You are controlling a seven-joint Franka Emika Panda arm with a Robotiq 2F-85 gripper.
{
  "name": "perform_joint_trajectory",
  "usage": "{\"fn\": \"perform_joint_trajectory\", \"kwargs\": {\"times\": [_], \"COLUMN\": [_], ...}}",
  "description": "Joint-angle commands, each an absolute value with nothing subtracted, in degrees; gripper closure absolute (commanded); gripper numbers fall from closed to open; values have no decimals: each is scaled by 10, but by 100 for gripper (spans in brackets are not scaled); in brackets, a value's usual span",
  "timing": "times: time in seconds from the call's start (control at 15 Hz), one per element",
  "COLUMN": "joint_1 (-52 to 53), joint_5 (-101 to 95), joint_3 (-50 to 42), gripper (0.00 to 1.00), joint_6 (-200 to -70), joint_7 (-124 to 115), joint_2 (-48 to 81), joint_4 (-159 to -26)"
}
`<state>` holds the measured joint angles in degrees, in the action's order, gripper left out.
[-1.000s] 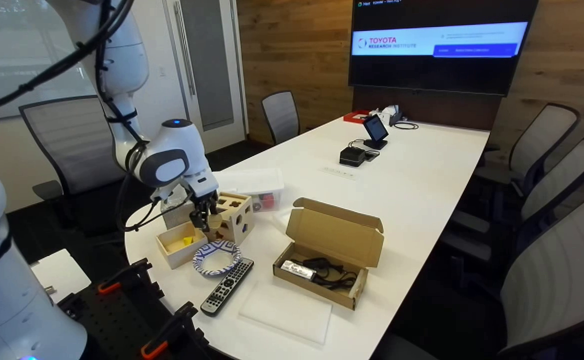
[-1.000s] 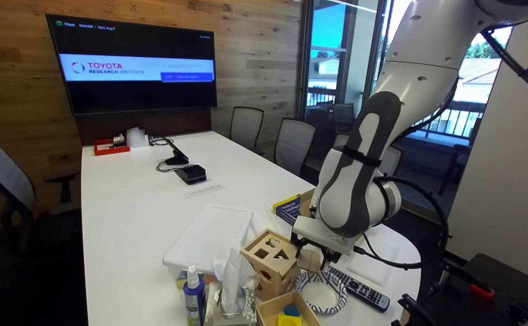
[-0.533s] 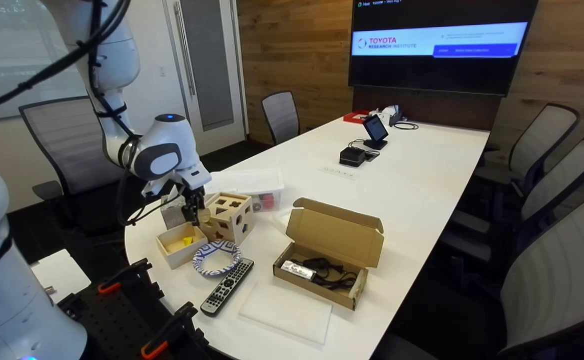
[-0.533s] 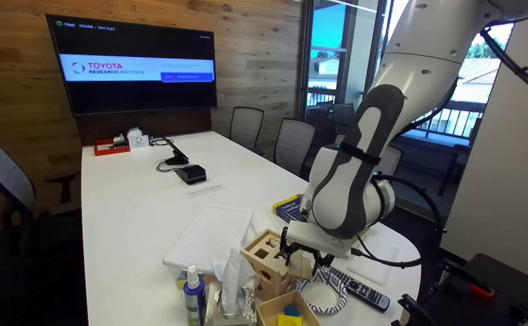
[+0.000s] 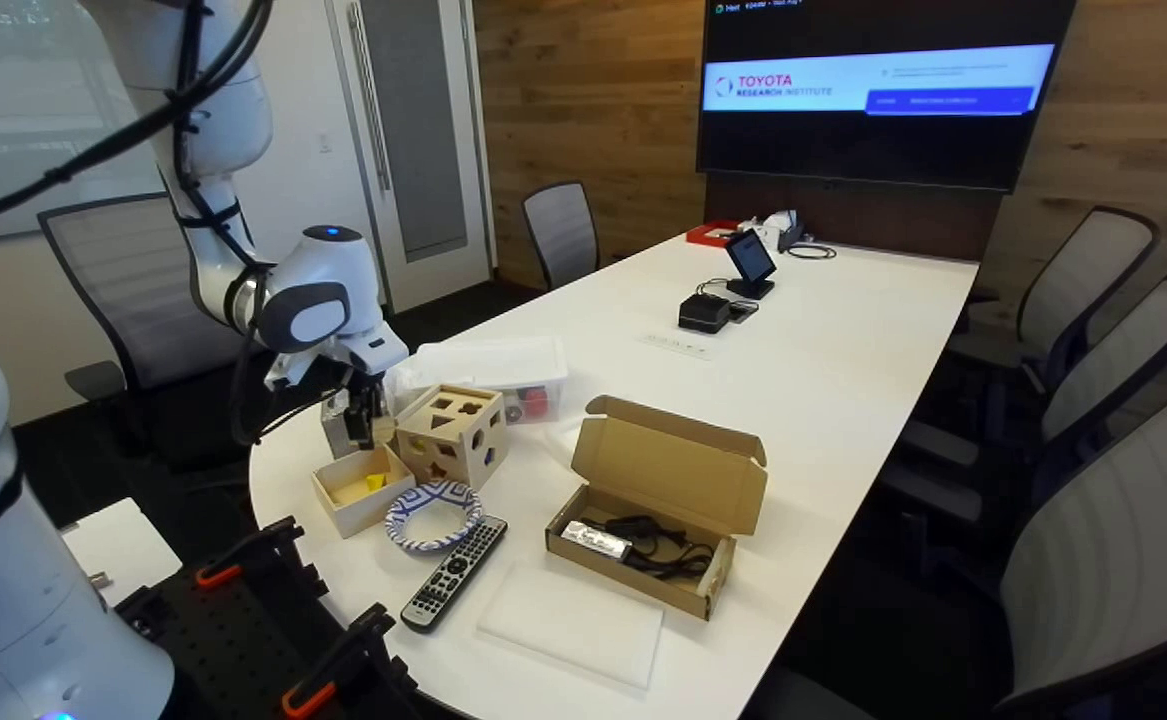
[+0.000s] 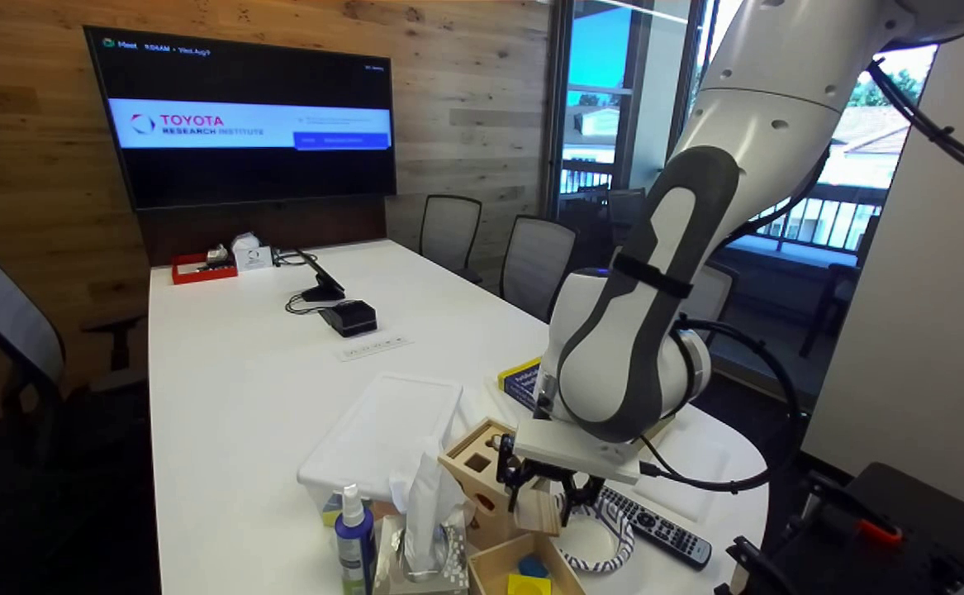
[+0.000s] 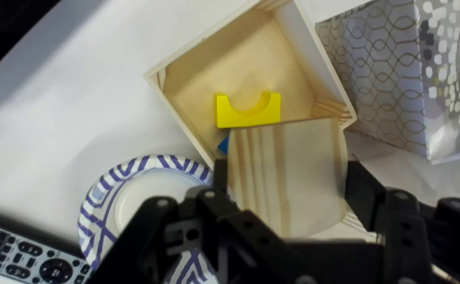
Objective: Remove the yellow object from the bowl and put it inside the box
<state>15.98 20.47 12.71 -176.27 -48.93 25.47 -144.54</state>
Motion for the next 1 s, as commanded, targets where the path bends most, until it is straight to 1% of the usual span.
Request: {"fn": "perform_joint_trajectory", "kwargs": {"times": [0.0, 0.93], "joint_1": [115, 55], "joint_5": [216, 239], "joint_3": [168, 194], "gripper": [51, 51], "joint_6": [-1740, -1664], "joint_7": [-445, -314], "joint_2": [279, 342], "joint_4": [-1422, -1365]}}
